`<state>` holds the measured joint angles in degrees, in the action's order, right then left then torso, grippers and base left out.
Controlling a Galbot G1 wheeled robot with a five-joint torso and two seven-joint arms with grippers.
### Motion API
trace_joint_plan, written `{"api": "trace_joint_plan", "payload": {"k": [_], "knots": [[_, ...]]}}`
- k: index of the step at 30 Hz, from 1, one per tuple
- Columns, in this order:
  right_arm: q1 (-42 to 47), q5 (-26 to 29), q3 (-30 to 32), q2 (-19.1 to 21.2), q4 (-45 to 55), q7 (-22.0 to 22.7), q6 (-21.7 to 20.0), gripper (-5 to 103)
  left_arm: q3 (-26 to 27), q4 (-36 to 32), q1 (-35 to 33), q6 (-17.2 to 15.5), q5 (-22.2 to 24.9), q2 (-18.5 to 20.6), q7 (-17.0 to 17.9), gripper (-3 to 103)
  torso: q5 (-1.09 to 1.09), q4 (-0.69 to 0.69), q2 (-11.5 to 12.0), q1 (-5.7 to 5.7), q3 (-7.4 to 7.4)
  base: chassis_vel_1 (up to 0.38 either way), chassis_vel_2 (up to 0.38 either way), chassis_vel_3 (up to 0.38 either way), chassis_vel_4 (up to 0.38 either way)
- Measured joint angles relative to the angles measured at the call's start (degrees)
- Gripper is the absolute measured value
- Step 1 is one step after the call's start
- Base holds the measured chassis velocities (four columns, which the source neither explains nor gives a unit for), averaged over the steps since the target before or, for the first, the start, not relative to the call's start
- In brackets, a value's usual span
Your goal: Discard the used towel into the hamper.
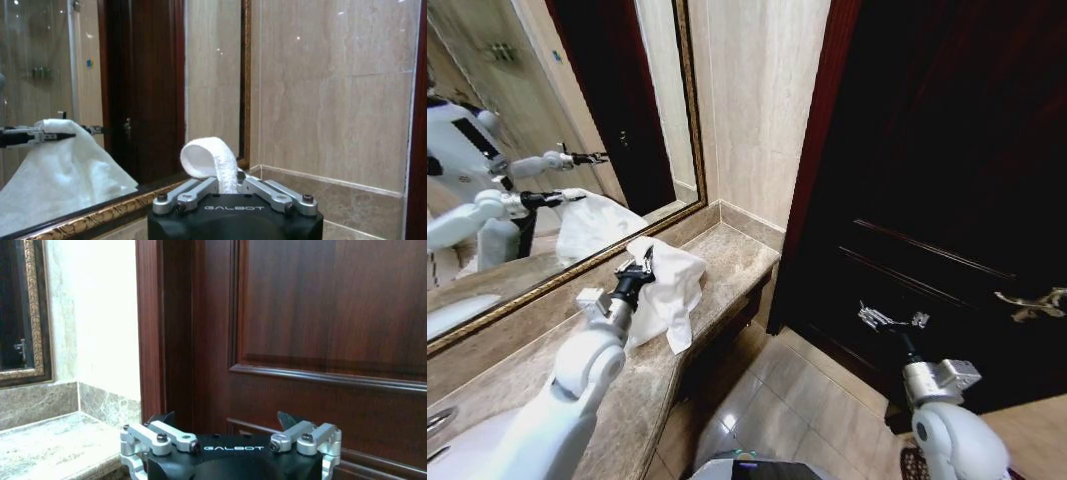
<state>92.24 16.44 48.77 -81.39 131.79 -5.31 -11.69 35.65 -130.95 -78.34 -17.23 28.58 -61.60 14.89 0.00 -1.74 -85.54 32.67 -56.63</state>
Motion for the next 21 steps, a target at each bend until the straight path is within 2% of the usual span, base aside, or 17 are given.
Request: {"api": "trace_joint_plan", "payload": {"k": [21], "knots": [[0.19,0.17,-0.59,0.6,0.36,-0.74,0.27,100,-0.49,-2.18,-1.36,0.6,-0.94,-1.65,0.56,1,0.0,0.0,0.0,-0.01,0.0,0.06,-0.058,-0.059,0.056]]}}
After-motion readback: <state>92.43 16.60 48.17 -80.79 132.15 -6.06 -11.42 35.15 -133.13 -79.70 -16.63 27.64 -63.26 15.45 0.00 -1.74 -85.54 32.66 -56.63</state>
